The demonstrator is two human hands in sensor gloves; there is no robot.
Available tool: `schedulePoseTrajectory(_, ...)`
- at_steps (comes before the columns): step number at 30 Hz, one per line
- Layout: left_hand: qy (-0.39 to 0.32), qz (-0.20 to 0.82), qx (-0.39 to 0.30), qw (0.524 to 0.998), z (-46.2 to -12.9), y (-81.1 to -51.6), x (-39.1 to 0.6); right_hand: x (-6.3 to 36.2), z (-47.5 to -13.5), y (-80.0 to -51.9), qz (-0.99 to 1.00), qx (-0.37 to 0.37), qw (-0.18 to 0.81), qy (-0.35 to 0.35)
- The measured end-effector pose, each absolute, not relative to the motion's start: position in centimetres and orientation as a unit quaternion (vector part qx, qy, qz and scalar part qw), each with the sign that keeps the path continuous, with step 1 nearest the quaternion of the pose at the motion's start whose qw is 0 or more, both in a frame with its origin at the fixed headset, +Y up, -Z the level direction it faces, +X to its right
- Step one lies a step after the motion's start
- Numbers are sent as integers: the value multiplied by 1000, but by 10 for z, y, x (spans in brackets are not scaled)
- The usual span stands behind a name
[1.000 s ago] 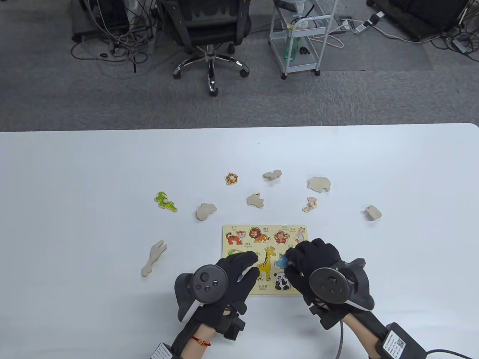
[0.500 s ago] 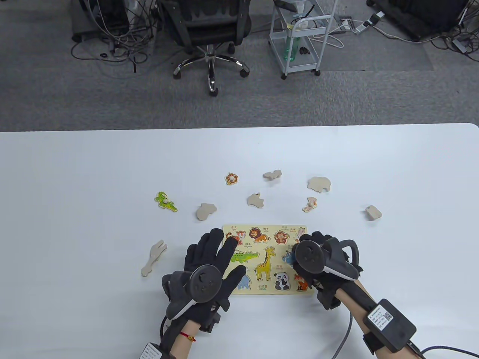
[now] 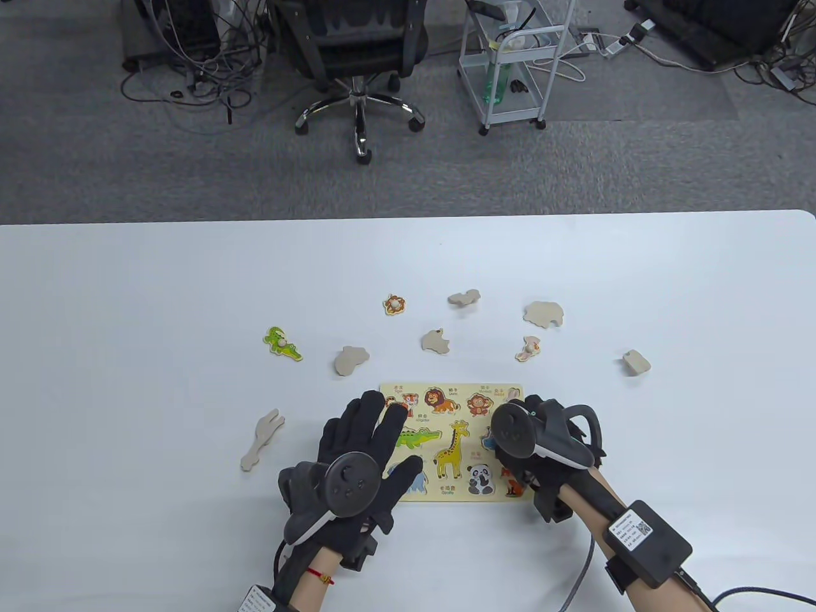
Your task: Fit puzzle pieces into frame
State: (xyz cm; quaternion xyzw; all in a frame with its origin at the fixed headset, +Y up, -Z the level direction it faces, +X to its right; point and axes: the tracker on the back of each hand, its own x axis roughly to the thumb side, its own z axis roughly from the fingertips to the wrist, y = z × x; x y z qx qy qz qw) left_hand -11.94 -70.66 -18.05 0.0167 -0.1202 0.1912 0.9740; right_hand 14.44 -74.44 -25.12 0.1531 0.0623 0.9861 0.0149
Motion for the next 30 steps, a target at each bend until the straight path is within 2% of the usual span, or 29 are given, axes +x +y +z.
schedulePoseTrajectory(16,-118,188,33,975,-179,-706,-118,142,-257,-750,986,148,13,82)
schedulePoseTrajectory(27,-116,181,29,976,-179,-706,-117,149,-260,-750,983,140,33,114)
schedulePoseTrajectory(30,-114,182,28,976,-179,-706,-117,154,-263,-749,978,144,51,143)
